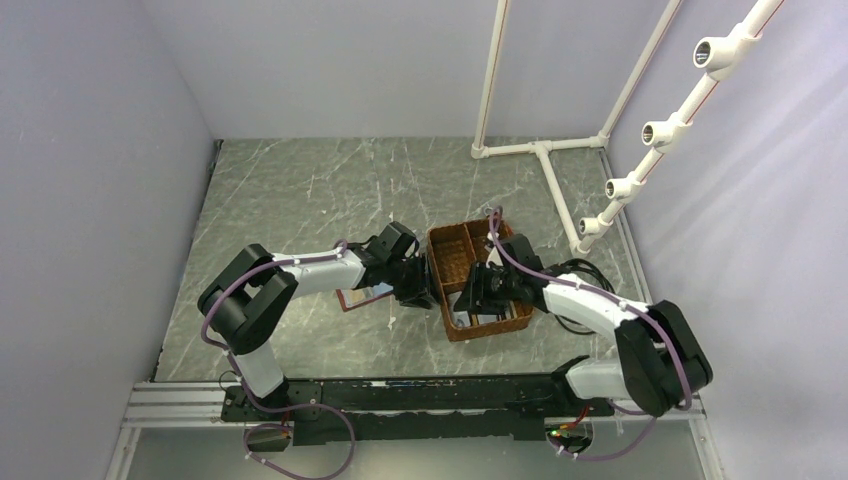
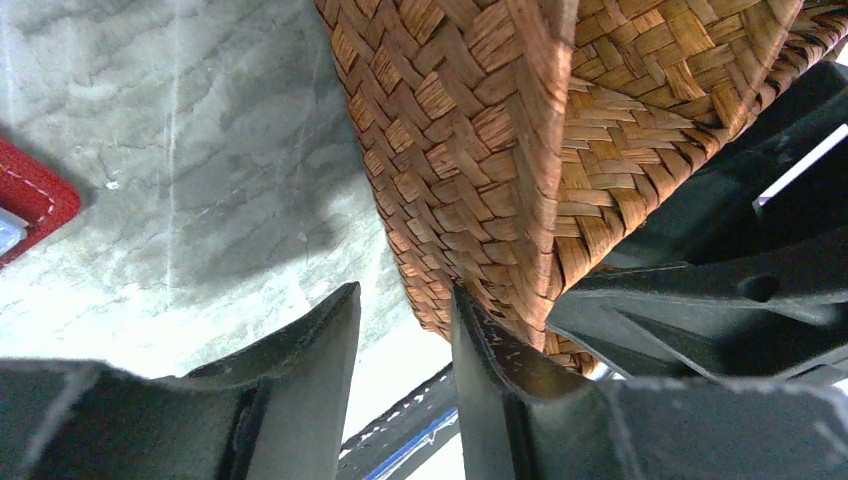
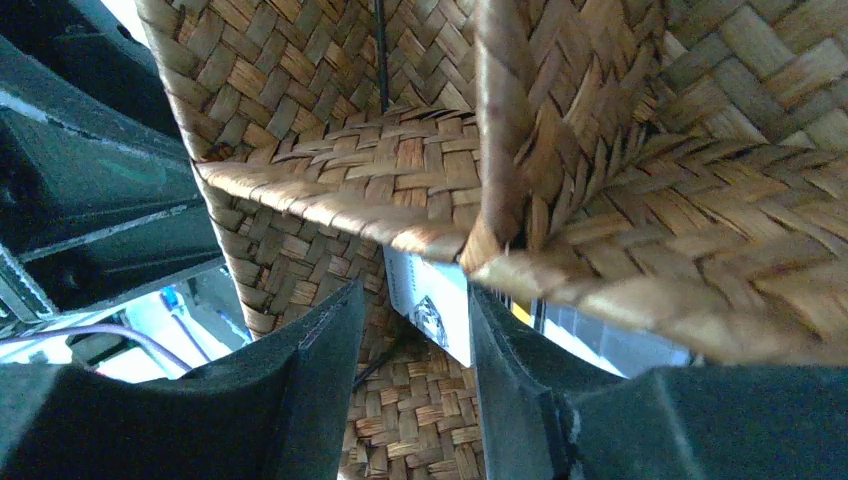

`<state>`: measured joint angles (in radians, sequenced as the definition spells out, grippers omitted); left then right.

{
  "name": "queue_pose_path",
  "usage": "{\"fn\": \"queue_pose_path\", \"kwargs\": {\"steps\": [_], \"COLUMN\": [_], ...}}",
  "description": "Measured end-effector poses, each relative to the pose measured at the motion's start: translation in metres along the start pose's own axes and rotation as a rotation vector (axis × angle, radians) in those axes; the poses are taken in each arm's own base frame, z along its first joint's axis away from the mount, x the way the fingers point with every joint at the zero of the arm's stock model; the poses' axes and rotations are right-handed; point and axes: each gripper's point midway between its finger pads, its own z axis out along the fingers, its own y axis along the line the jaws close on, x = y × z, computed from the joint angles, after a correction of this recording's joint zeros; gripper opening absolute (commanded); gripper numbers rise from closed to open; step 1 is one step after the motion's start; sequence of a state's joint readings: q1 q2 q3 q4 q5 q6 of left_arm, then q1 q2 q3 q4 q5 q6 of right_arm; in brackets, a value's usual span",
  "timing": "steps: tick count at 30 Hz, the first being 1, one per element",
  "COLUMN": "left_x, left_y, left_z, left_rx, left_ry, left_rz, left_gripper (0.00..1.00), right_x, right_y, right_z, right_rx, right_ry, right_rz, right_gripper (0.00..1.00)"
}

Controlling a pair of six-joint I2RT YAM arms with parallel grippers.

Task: Put the credit cards into the card holder
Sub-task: Pick up the credit card from the storage box.

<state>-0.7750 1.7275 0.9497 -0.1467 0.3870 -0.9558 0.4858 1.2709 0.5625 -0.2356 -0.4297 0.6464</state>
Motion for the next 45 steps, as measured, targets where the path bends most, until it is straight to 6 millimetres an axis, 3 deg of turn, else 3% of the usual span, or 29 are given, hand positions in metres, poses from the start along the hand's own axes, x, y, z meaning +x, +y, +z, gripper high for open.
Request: {"fn": "queue_pose_path", "kwargs": {"steps": [2, 7, 13, 22, 33, 34, 38, 41, 45], "left_x": [0.0, 0.002, 0.002, 0.003, 0.005, 0.005, 0.005, 0.005, 0.005], "left_y": [0.0, 0.004, 0.007, 0.006, 0.003, 0.003, 0.003, 0.003, 0.004], "left_z": [0.0, 0.0, -0.001, 0.0, 0.001, 0.001, 0.001, 0.0, -0.008], "left_rx": [-0.001, -0.017, -0.028, -0.027, -0.02, -0.02, -0.02, -0.022, -0.04], "left_ry": [0.001, 0.005, 0.008, 0.01, 0.01, 0.01, 0.01, 0.008, -0.004], "left_rz": [0.0, -0.006, -0.012, -0.009, -0.001, -0.001, 0.0, 0.001, 0.025], "left_gripper": [0.44, 0.44, 0.44, 0.44, 0.44, 0.44, 0.46, 0.57, 0.71], "right_x": [0.003, 0.0, -0.003, -0.005, 0.004, 0.006, 0.01, 0.007, -0.006], "right_y": [-0.001, 0.002, 0.021, 0.039, 0.029, 0.028, 0.022, 0.013, 0.019], "right_z": [0.005, 0.009, 0.002, 0.003, 0.011, 0.012, 0.014, 0.008, -0.02], "right_rx": [-0.008, -0.03, -0.111, -0.203, -0.139, -0.125, -0.072, -0.001, 0.033], "right_ry": [0.023, 0.018, 0.002, 0.006, 0.016, 0.018, 0.022, 0.007, -0.071], "right_rz": [0.007, 0.008, 0.019, 0.018, -0.021, -0.029, -0.055, -0.066, -0.101], "right_gripper": [0.42, 0.2, 0.08, 0.25, 0.28, 0.26, 0.02, 0.0, 0.0]}}
